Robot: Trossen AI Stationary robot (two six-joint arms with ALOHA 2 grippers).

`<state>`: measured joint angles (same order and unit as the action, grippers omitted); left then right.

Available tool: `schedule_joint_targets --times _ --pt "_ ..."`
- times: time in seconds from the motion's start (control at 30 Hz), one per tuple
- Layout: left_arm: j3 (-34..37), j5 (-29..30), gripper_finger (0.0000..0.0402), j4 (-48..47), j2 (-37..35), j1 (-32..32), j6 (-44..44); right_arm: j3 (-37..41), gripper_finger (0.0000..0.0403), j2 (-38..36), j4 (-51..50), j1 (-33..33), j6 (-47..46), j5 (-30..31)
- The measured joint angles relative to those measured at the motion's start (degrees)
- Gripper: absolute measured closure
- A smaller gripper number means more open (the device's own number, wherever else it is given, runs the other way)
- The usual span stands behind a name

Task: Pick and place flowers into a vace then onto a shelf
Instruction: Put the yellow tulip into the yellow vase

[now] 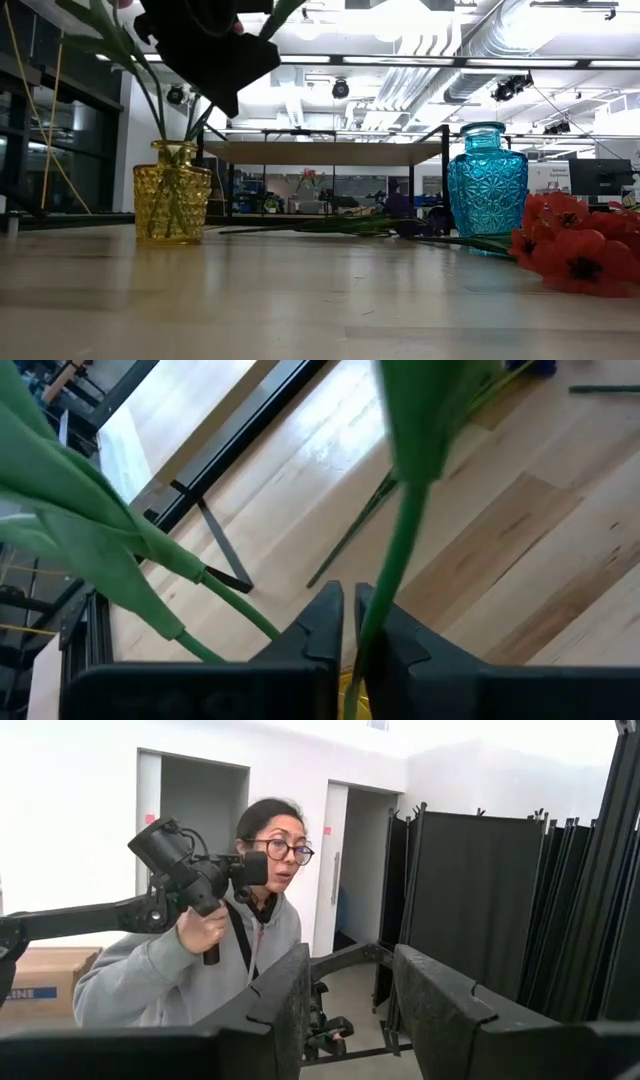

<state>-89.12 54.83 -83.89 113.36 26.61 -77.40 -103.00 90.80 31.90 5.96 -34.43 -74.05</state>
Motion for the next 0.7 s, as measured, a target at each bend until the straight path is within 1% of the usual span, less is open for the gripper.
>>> schedule_joint_targets --times 0.13,0.4,0.5,0.6,0.7 --pt "0.0 0.02 0.0311 0.0 0.0 0.0 0.28 0.0 0.0265 0.0 0.0 0.0 0.17 -0.04" --pt "0.0 0.22 0.0303 -0.02 0.0 0.02 0.6 0.0 0.0265 0.0 0.0 0.0 0.17 -0.38" --pt "0.0 0.23 0.0294 -0.01 0.0 0.02 0.61 0.0 0.0265 0.0 0.02 0.0 0.17 -0.38" --pt "0.0 0.35 0.0275 0.0 0.0 0.02 0.59 0.0 0.0265 0.0 0.0 -0.01 0.17 -0.37" --pt "-0.02 0.39 0.0246 -0.02 0.0 0.02 0.6 0.0 0.0265 0.0 0.0 0.0 0.17 -0.37"
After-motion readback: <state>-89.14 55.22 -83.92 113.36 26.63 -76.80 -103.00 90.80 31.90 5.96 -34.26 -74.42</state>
